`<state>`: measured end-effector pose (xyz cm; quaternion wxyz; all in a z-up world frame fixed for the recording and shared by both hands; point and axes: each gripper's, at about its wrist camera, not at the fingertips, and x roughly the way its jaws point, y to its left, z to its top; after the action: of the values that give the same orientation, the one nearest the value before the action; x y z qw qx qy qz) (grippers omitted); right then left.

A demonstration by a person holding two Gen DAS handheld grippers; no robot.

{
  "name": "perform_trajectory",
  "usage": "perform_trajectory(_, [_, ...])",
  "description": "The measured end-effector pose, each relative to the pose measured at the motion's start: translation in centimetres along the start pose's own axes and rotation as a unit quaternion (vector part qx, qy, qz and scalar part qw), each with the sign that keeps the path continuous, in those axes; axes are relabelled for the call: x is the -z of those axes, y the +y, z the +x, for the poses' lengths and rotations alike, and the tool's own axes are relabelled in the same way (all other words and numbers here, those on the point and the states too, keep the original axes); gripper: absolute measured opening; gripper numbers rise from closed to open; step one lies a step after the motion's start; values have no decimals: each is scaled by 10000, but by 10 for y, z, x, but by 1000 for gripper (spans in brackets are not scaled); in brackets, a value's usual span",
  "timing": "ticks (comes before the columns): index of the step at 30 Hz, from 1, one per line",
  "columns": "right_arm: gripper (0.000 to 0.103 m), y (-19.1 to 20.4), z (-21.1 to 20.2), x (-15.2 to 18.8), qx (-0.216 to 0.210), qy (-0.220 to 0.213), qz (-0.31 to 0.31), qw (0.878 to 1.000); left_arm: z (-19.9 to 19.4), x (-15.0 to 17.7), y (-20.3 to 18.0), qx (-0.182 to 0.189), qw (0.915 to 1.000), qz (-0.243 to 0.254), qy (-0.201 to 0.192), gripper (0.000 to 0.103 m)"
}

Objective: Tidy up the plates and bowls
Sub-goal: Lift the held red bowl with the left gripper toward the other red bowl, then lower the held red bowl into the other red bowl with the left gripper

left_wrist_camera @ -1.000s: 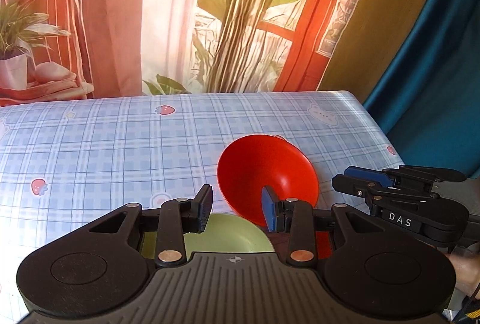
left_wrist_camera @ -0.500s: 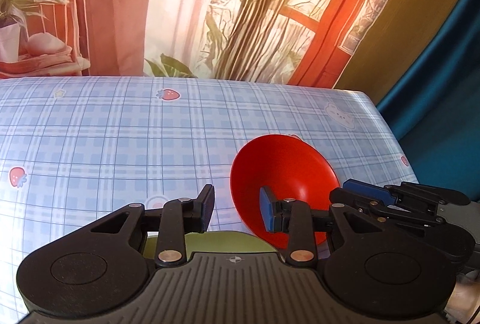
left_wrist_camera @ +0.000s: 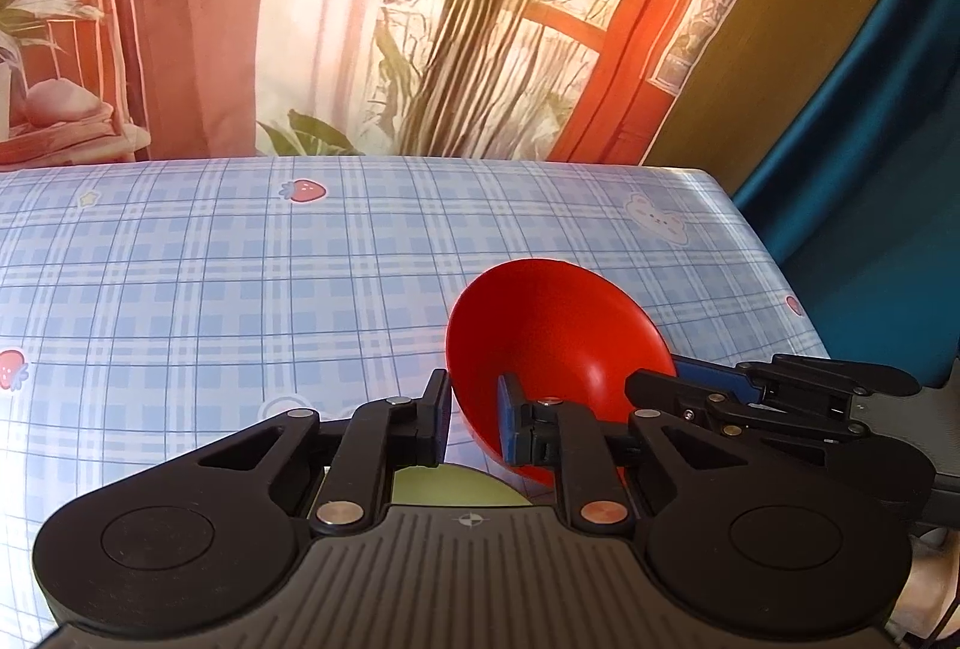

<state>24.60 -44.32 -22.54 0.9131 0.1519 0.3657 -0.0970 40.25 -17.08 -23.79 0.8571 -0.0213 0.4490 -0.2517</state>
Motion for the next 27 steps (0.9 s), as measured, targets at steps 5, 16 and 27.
perform_trajectory(5, [16, -1, -10, -3, 51, -106, -25, 9999, -11, -3, -8, 10, 9999, 104, -125, 18])
perform_trajectory(16, [16, 5, -50, -5, 105, -338, -46, 9994, -44, 4, -31, 7, 9990, 348, -297, 18])
perform_trajectory(27, [16, 8, -92, 0, 180, -547, -34, 9983, -82, 20, -58, 66, 9971, 612, -442, 18])
